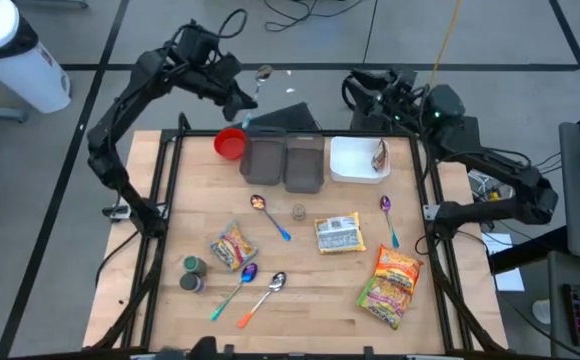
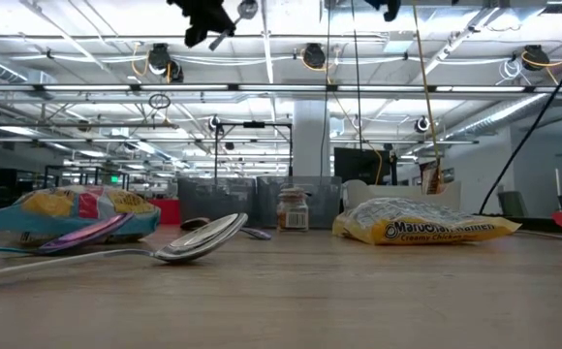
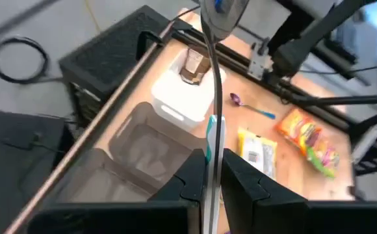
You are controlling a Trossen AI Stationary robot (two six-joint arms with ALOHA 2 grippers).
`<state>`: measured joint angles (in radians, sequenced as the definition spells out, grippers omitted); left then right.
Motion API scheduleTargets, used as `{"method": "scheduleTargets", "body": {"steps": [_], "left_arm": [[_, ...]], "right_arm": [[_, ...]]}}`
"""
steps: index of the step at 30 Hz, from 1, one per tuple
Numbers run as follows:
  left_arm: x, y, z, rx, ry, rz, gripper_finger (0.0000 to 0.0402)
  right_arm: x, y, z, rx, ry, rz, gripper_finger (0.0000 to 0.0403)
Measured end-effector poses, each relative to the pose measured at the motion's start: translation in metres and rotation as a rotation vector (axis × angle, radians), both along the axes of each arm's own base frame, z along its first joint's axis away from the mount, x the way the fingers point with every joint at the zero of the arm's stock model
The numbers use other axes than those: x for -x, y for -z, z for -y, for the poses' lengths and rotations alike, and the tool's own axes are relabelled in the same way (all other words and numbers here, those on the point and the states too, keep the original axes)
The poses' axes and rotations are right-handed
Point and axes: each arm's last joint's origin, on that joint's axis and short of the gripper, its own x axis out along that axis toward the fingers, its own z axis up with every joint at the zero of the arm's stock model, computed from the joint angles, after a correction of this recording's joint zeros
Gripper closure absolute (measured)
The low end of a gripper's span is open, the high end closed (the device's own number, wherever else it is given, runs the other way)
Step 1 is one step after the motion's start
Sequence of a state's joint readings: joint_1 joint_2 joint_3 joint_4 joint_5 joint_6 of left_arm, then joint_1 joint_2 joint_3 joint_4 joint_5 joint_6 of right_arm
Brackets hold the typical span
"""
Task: Pick & Place Food Item
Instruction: Put the white and blue spoon into the left black bin
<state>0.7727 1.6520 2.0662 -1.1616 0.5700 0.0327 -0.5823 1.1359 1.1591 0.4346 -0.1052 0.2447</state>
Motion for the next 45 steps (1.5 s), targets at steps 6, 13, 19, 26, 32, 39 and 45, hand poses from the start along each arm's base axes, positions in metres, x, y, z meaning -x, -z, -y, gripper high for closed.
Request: {"method": "scheduleTargets", "body": {"steps": [6, 13, 19, 26, 32, 39, 45], "left_arm": [[0.006, 0.027, -0.021, 0.099, 0.021, 0.002, 0.0373], [-0.005, 0.078, -0.032, 0.247, 0.077, 0.015, 0.0373], [-0.016, 0.119, -0.031, 0.325, 0.081, -0.009, 0.0373], [-0.023, 0.16, -0.031, 0.402, 0.012, 0.033, 0.0373], [-0.021, 0.192, -0.025, 0.497, -0.123, -0.01, 0.0373], [-0.022, 0.208, -0.017, 0.531, -0.216, -0.077, 0.0373], [-0.022, 0.21, -0.018, 0.524, -0.297, -0.092, 0.0373]], "right_arm": [[0.017, 0.036, -0.011, -0.094, -0.023, -0.001, 0.0226], [0.033, 0.075, -0.02, -0.192, -0.03, 0.073, 0.0228], [0.037, 0.087, -0.023, -0.229, -0.032, 0.092, 0.0228], [0.037, 0.087, -0.023, -0.221, -0.029, 0.087, 0.0236], [0.037, 0.087, -0.023, -0.22, -0.027, 0.081, 0.0236], [0.034, 0.09, -0.021, -0.222, -0.022, 0.065, 0.0236], [0.03, 0.094, -0.018, -0.233, -0.021, 0.047, 0.0236]]}}
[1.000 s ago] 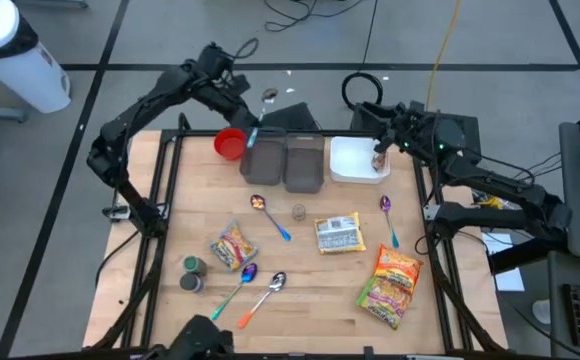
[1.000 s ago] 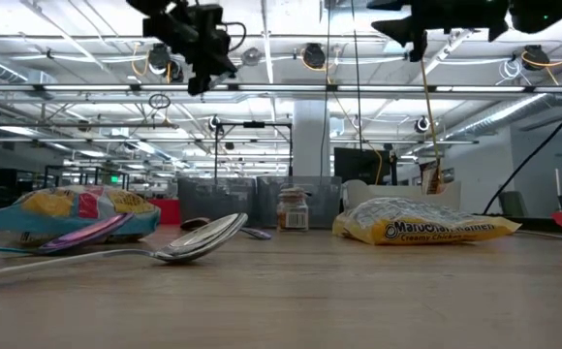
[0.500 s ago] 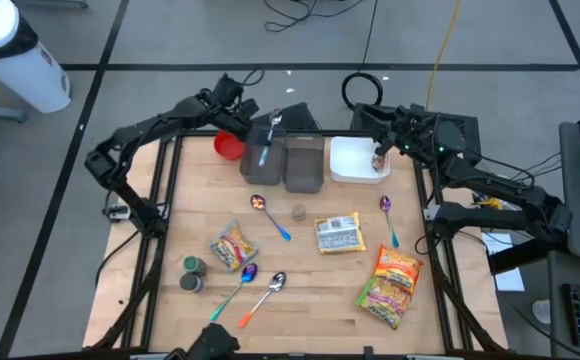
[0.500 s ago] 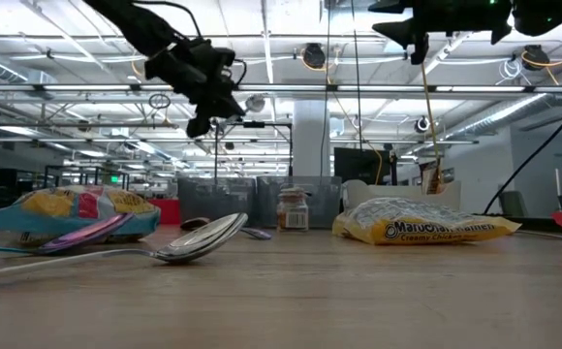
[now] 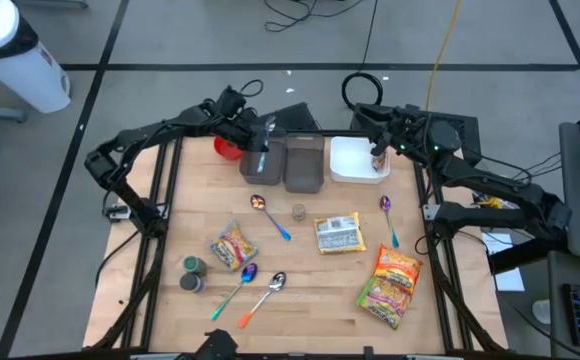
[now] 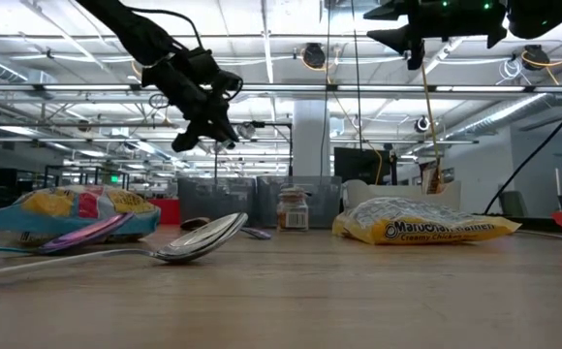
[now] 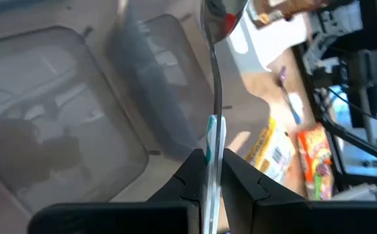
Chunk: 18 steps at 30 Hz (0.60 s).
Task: Pick & Place Food Item
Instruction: Put the white and blue spoon into the left black bin
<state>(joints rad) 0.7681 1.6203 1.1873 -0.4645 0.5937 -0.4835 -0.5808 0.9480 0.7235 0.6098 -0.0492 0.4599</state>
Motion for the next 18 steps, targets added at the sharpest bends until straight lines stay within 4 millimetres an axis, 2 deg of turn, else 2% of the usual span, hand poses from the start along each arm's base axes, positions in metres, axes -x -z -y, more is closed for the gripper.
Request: {"method": "scheduleTargets", "body": {"steps": [10, 18], "left_arm": [[0.0, 0.001, -0.001, -0.017, -0.105, -0.068, 0.0373], [0.0, -0.011, -0.002, -0.064, -0.13, -0.144, 0.0373]], "right_arm": [[-0.001, 0.001, 0.001, 0.0, 0.0, 0.0, 0.0236], [-0.001, 0.001, 0.001, 0.0, 0.0, 0.0, 0.0236]]}}
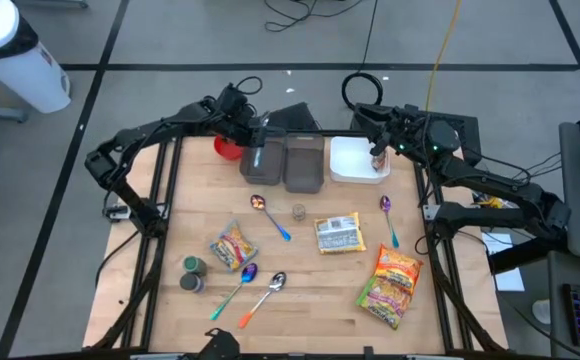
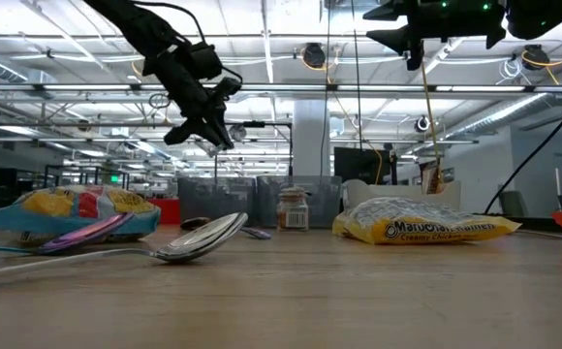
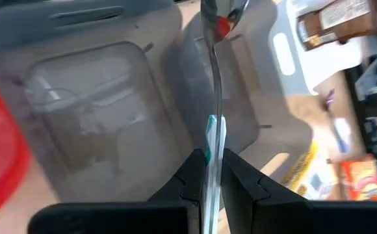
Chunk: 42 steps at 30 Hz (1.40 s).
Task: Pick & Place Food Item
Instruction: Put the white and blue spoon into the left black bin
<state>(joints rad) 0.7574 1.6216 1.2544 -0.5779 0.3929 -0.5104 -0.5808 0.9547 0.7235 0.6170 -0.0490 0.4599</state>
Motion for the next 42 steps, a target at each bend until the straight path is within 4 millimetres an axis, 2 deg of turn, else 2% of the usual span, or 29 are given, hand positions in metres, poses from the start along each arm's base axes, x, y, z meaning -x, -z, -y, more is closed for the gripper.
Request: {"method": "scheduleTargets", "body": {"steps": [4, 10, 16, 22, 37, 42], "left_arm": [[-0.002, -0.002, -0.002, 0.0, 0.042, -0.093, 0.0373], [-0.02, -0.001, -0.011, 0.01, 0.153, -0.259, 0.0373], [-0.04, 0.004, -0.024, 0.04, 0.189, -0.319, 0.0373], [-0.047, 0.01, -0.031, 0.06, 0.217, -0.364, 0.0373], [-0.058, 0.048, -0.028, 0.162, 0.276, -0.472, 0.0373], [-0.061, 0.054, -0.027, 0.15, 0.269, -0.503, 0.0373]], "right_arm": [[0.0, 0.0, 0.0, -0.001, 0.0, -0.001, 0.0236], [-0.003, 0.003, 0.002, -0.009, -0.001, -0.012, 0.0236], [-0.004, 0.004, 0.003, -0.033, -0.01, -0.006, 0.0236], [-0.004, 0.004, 0.003, -0.028, -0.009, -0.009, 0.0236], [-0.004, 0.004, 0.003, -0.012, -0.003, -0.021, 0.0236], [-0.004, 0.005, 0.003, -0.014, -0.002, -0.023, 0.0236]]}}
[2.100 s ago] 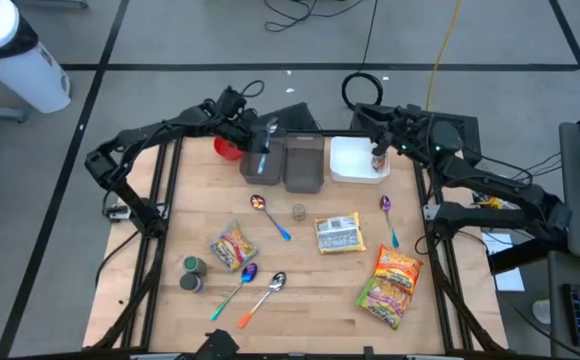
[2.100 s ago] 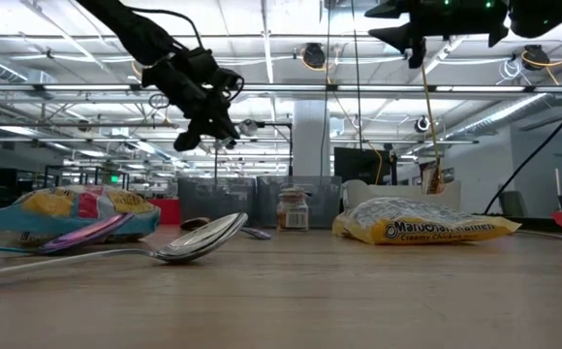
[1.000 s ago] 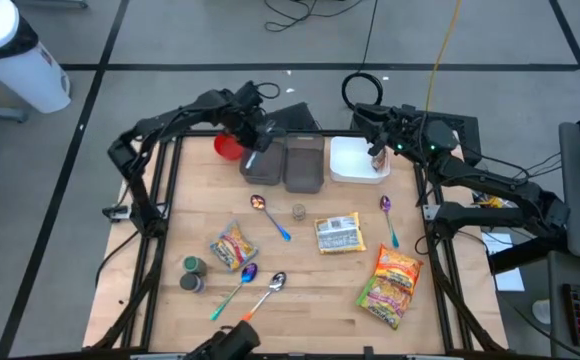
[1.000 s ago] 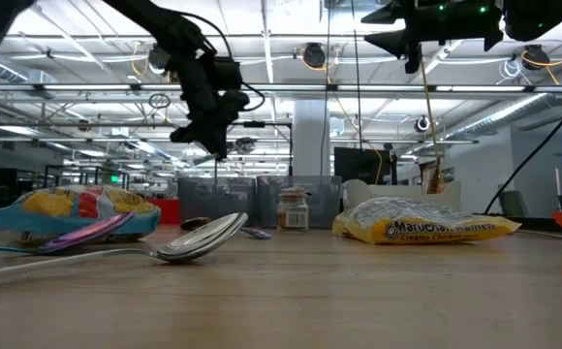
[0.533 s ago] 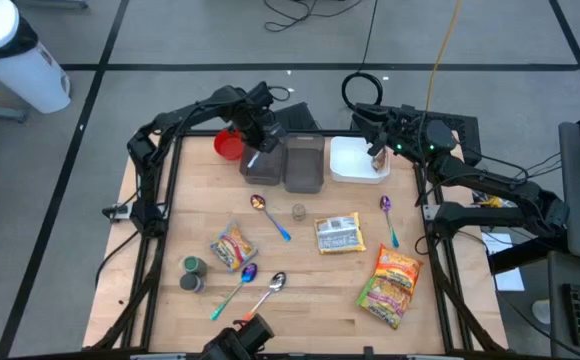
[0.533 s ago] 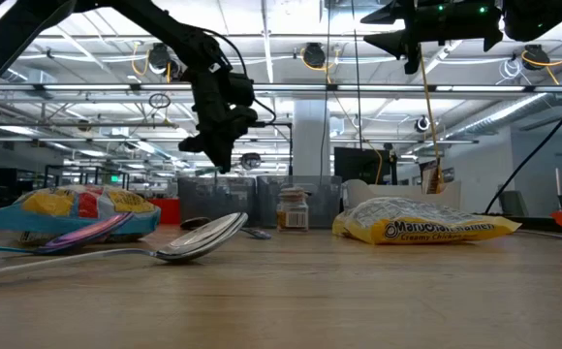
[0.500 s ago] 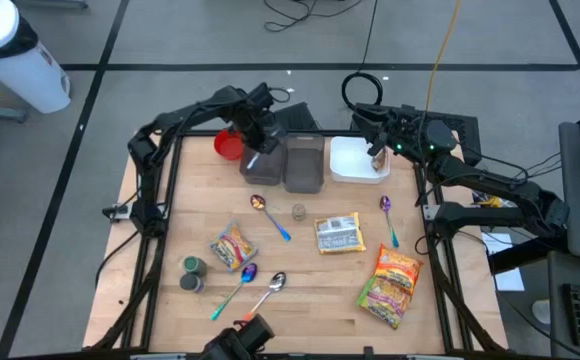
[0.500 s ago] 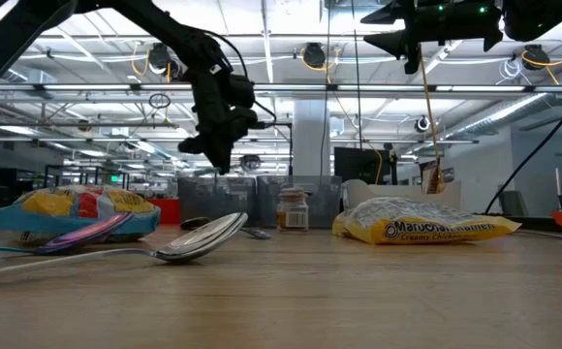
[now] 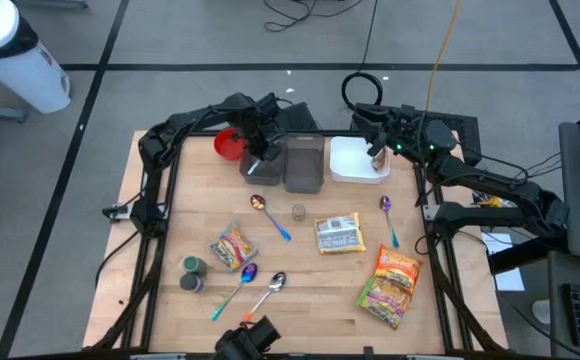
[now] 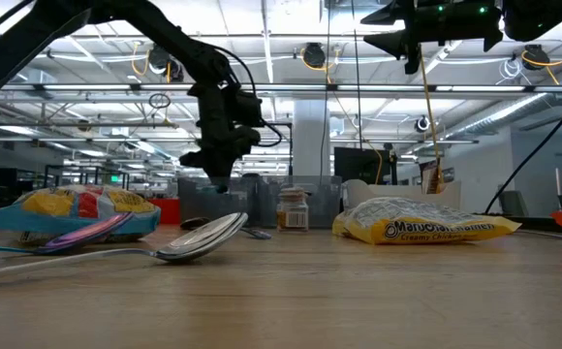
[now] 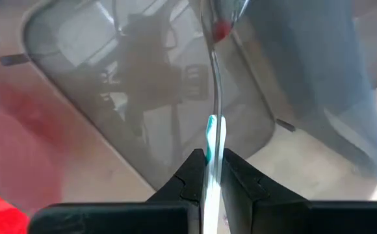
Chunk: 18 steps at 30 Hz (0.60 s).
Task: Pick & Place Food Item
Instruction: Put the white and blue spoon into the left black bin
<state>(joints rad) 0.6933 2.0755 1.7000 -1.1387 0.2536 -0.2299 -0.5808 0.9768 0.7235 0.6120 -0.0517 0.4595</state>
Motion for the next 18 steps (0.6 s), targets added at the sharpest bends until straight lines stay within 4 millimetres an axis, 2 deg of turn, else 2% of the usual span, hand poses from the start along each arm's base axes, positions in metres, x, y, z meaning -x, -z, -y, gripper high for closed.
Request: {"method": "scheduleTargets", "body": {"steps": [18], "left_arm": [[-0.0027, 0.0, -0.0034, -0.042, -0.002, 0.022, 0.0373]], "right_arm": [[0.0, 0.0003, 0.0001, 0.001, 0.004, -0.004, 0.0236]]}}
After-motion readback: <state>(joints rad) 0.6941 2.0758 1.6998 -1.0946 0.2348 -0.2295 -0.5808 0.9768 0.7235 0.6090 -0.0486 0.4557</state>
